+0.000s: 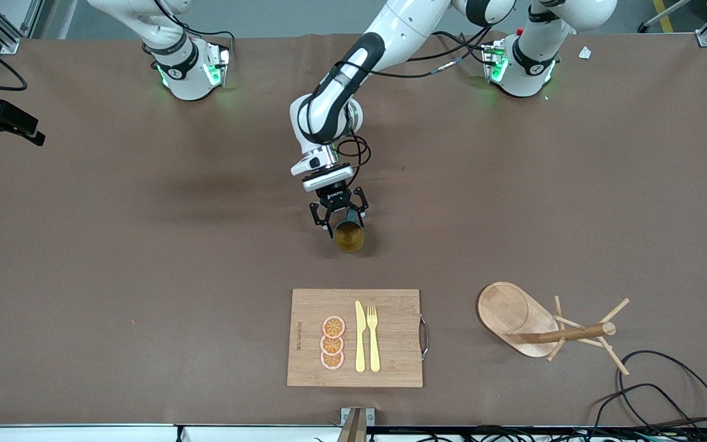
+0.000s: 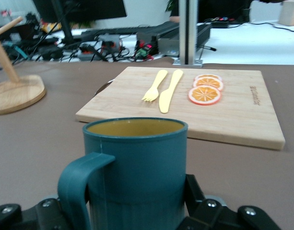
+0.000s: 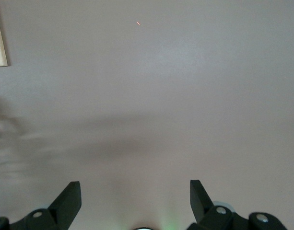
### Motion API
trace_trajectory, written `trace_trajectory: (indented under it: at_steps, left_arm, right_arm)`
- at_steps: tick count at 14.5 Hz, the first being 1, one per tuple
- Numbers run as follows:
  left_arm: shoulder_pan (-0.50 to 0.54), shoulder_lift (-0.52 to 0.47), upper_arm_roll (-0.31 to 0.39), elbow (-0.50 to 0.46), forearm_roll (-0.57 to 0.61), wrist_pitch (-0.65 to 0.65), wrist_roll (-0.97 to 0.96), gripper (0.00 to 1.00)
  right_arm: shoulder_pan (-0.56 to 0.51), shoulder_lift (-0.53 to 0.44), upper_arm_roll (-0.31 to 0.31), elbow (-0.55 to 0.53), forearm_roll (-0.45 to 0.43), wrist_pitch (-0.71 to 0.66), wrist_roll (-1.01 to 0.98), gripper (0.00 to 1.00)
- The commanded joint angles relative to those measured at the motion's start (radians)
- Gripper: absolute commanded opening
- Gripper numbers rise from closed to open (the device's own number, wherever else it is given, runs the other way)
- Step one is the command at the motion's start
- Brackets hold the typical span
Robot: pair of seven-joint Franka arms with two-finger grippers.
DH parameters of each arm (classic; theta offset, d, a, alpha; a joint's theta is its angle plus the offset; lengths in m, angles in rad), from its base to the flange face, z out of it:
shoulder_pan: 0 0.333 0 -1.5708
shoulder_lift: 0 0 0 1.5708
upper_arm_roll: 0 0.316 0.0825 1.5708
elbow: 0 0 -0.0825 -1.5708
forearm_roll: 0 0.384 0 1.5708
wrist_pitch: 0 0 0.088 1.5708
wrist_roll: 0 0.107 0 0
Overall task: Transfer cup from left to right arm and place
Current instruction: 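Carry the teal mug with the left gripper and lower it onto the table, then open the left gripper and lift it off the mug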
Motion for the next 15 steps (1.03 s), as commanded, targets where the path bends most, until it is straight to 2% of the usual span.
trace_trajectory:
  at_steps: [1, 2, 3, 7, 10, 12, 15]
  left_arm:
    - [-0.028, 0.019, 0.014, 0.031, 0.037, -0.025, 0.008, 0.84]
    - [-0.033, 0.019, 0.014, 0.03, 0.037, -0.025, 0.005, 0.95]
    - [-0.042, 0.019, 0.011, 0.028, 0.037, -0.025, 0.005, 1.0]
    - [-0.08, 0.01, 0.002, 0.025, 0.023, -0.089, -0.001, 1.0]
    - [-0.094, -0.024, -0.032, 0.025, -0.048, -0.137, 0.02, 1.0]
    - [-0.093, -0.047, -0.072, 0.025, -0.109, -0.209, 0.042, 1.0]
    - [-0.094, -0.105, -0.075, 0.025, -0.248, -0.266, 0.113, 1.0]
  right_arm:
    - [0.005, -0.009, 0.01, -0.002, 0.016, 0.005, -0.013, 1.0]
    - [0.009, -0.009, 0.01, -0.002, 0.018, 0.009, -0.013, 1.0]
    - [0.009, -0.009, 0.01, 0.0, 0.018, 0.01, -0.013, 1.0]
    - [0.009, -0.009, 0.01, 0.0, 0.018, 0.01, -0.013, 1.0]
    - [0.017, -0.009, 0.01, -0.002, 0.018, 0.009, -0.01, 1.0]
    - [0.019, -0.009, 0.015, -0.002, 0.018, 0.009, -0.009, 1.0]
    - [0.023, -0.009, 0.015, 0.0, 0.018, 0.01, -0.009, 1.0]
